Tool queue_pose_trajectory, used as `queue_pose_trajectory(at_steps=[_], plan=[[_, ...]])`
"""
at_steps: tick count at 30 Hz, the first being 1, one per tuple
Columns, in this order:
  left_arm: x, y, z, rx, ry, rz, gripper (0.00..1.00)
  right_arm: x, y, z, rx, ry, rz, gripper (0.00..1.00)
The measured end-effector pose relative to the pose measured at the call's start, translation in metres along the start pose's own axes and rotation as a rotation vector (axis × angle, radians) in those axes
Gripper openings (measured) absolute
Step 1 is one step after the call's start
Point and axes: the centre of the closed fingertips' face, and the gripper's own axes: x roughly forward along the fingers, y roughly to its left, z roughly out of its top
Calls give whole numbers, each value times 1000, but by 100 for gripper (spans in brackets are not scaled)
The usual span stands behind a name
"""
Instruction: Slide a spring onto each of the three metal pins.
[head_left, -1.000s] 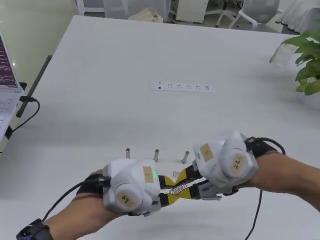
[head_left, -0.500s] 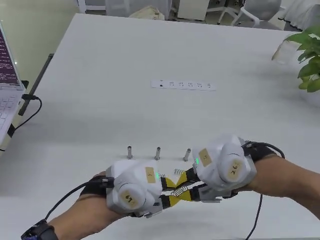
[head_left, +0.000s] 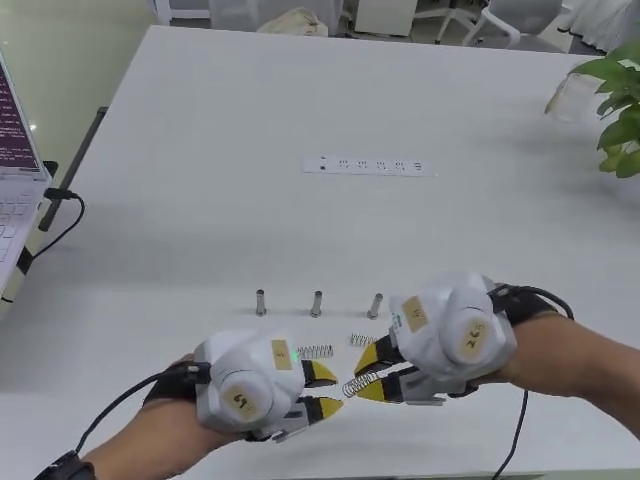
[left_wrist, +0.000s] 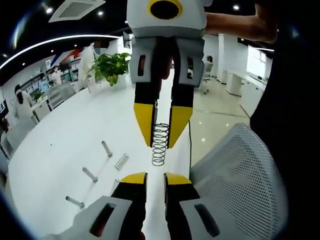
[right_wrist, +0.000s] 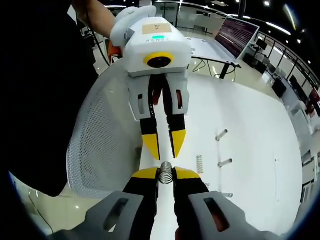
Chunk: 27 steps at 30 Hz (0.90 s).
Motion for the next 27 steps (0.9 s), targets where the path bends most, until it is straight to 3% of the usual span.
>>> queue_pose_trajectory(at_steps=[8,22,27], plan=[[-11,14,-15,-46,11,78,17,-3,-4,-5,8,11,-3,8],[-42,41,-36,-162,-4,192,19,1,-10,-9,17,27,9,8],[-57,54,-48,-211,-5,254,21,8,-18,-11,23,45,11,8]])
